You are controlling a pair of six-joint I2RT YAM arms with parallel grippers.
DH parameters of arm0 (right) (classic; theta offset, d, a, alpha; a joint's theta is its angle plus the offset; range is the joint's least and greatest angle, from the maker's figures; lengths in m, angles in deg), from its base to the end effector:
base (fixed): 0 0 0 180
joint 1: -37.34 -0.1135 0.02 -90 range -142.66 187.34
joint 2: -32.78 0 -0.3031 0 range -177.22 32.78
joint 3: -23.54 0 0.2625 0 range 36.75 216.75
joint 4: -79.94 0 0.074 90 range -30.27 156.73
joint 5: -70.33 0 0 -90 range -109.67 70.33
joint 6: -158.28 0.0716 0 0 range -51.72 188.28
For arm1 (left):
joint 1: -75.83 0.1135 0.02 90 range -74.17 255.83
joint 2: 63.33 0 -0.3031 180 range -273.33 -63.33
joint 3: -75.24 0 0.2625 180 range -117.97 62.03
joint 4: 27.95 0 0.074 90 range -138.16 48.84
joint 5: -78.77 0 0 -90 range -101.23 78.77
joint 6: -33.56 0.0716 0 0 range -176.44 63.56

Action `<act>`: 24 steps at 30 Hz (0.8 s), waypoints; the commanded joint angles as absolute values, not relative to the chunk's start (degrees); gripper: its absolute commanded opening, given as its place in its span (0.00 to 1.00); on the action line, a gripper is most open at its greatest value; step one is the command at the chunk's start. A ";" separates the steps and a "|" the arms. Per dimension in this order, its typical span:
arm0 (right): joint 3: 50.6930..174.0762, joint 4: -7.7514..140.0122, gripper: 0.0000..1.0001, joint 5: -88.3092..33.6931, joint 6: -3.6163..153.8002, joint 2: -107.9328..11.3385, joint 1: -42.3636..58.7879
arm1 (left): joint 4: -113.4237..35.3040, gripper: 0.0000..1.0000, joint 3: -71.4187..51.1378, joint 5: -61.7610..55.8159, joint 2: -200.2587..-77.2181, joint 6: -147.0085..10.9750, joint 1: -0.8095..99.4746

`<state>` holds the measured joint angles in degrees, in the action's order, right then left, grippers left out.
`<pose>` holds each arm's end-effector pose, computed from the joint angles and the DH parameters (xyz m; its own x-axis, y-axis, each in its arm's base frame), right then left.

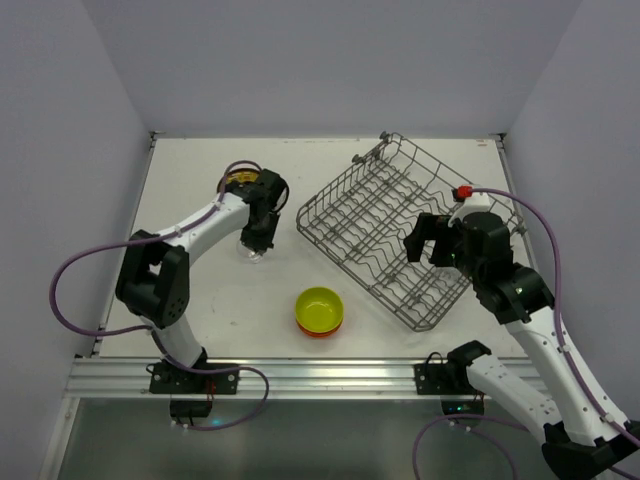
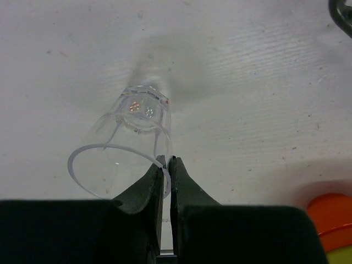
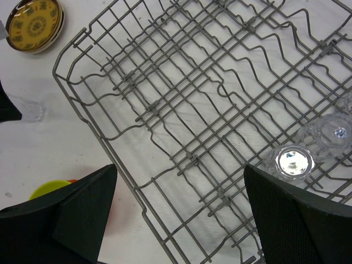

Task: Unload the mixed dishes from the dish rack

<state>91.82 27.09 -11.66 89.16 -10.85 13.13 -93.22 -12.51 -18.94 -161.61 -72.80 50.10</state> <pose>0.1563 0.0593 0.3636 -0.5075 0.1588 -0.8469 -0.1212 0.9600 0.2526 0.3260 -0.1465 0.2249 -0.9508 0.1484 -0.2720 0.1383 0.9888 0.0557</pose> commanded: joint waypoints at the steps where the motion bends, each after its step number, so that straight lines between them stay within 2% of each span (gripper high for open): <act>1: 92.74 26.82 0.99 -11.32 87.70 -10.81 13.17 | -95.22 0.08 -15.05 -15.46 -163.52 -69.62 48.24; 6: 92.39 26.74 0.99 -11.41 87.53 -10.72 13.17 | -94.95 0.09 -15.40 -15.54 -164.67 -69.62 47.62; 10: 92.47 26.56 0.99 -11.23 87.61 -11.16 13.17 | -95.13 0.19 -16.37 -16.15 -164.23 -69.62 47.53; 11: 92.56 26.39 0.99 -11.06 87.70 -11.25 13.17 | -95.22 0.28 -16.89 -16.94 -164.14 -69.71 47.53; 13: 92.65 26.30 0.99 -10.53 87.88 -11.60 13.17 | -95.39 0.37 -17.42 -17.73 -163.36 -70.23 47.53; 14: 92.65 26.30 0.99 -10.18 87.96 -11.69 13.17 | -95.31 0.48 -18.12 -18.52 -162.83 -70.50 47.53; 16: 92.39 26.30 0.99 -9.13 88.49 -11.95 13.26 | -94.52 0.60 -18.48 -18.79 -160.02 -70.94 47.53; 17: 92.39 26.30 0.99 -7.29 88.75 -12.04 13.26 | -94.08 0.74 -19.09 -18.79 -158.97 -71.29 47.62; 18: 92.39 26.30 0.99 -5.88 89.80 -12.04 13.26 | -92.77 0.99 -19.27 -18.71 -156.26 -71.46 47.71; 23: 92.12 26.21 0.99 5.19 96.82 -11.17 13.26 | -86.97 1.00 -16.92 -16.78 -146.23 -73.57 48.23; 24: 91.51 26.03 0.99 8.16 97.97 -10.81 13.26 | -82.78 1.00 -15.33 -16.25 -141.08 -73.84 48.23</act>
<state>91.78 26.74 -1.91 92.55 -12.01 13.13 -90.96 -16.12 -17.80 -151.27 -72.43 47.73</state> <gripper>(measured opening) 0.989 0.996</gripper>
